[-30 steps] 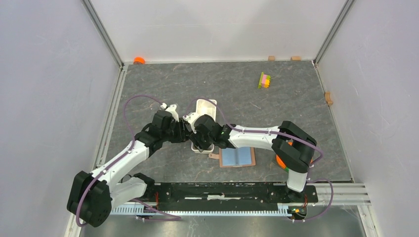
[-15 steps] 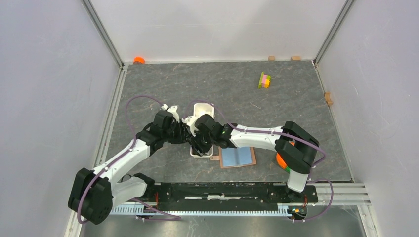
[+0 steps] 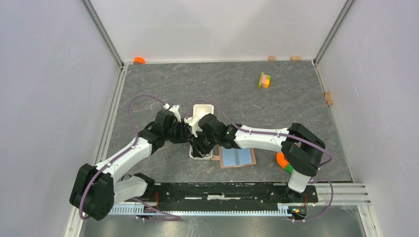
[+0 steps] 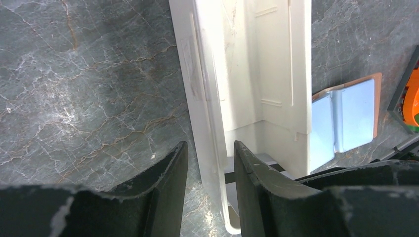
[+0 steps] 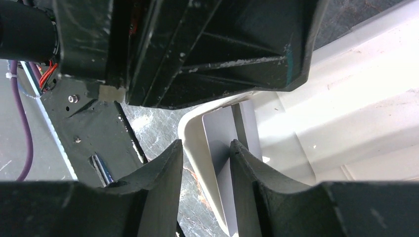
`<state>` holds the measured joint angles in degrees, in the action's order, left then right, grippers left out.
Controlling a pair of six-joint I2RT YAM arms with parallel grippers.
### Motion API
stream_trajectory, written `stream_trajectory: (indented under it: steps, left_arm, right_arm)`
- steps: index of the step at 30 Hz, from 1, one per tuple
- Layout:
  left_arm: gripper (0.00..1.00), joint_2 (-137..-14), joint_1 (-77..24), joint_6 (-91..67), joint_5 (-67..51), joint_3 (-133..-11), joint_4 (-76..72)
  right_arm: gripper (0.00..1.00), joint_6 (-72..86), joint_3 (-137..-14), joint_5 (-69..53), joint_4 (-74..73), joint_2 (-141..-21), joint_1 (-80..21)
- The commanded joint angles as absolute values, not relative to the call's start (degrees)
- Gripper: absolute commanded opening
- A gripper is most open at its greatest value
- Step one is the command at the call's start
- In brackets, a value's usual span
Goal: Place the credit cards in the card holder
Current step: Pick up the credit card from the storage box.
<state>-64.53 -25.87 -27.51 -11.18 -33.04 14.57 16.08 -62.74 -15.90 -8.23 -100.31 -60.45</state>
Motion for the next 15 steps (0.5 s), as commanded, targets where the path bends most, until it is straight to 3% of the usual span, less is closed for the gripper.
stream_trajectory:
  steps: [1, 6, 12, 15]
  left_arm:
    - [0.46, -63.25, -26.04, -26.88, -11.78, -33.01, 12.08]
    - [0.46, -62.77, -26.04, -26.98, -11.35, -32.93, 12.3]
    - [0.46, -62.35, -26.02, -26.84, -11.08, -33.13, 12.65]
    - [0.46, -62.03, -26.02, -26.77, -10.75, -33.06, 12.91]
  right_arm:
    - [0.43, 16.86, -62.18, -18.03, -5.76, -97.96, -60.2]
    - [0.34, 15.09, -61.43, -14.13, -5.95, -98.24, -60.21]
    - [0.15, 14.52, -61.87, -12.75, -6.34, -97.9, -60.21]
    - [0.13, 14.5, -62.07, -12.38, -6.5, -96.66, -60.21]
